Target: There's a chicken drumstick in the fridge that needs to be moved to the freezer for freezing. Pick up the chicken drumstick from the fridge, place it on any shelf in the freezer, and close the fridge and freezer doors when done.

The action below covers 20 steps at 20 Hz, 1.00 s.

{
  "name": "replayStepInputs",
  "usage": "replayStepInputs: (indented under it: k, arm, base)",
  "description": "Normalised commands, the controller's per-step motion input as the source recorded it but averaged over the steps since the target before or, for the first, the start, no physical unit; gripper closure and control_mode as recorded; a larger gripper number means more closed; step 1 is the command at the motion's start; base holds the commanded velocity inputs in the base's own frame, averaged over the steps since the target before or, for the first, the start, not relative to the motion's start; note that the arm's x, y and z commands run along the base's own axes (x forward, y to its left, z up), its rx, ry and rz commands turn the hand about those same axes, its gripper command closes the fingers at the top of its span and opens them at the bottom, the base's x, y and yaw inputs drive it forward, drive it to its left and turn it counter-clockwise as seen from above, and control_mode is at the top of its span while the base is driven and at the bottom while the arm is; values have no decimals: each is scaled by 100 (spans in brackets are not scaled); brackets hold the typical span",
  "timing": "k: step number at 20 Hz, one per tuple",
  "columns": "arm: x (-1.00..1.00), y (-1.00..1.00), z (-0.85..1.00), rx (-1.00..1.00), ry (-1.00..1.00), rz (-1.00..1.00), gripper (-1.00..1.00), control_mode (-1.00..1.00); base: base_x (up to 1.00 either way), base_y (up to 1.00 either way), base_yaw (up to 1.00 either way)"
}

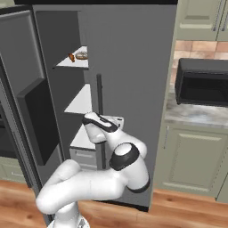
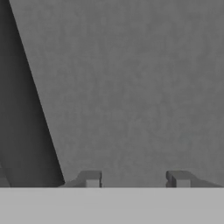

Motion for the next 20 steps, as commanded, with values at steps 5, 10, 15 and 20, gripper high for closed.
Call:
replayStepInputs:
  k: [5,10,15,20]
  arm:
    - [79,23,0,0,11,0,-100,-100]
    - [14,3,4,0,2,0,-100,-100]
    - [-69,-5,46,0,-2,0,-100,-100]
    - [-82,0,81,0,-7,0,-100,-100]
  base:
    - [0,0,0]
    - [0,0,0]
    - [0,0,0]
    - [0,0,0]
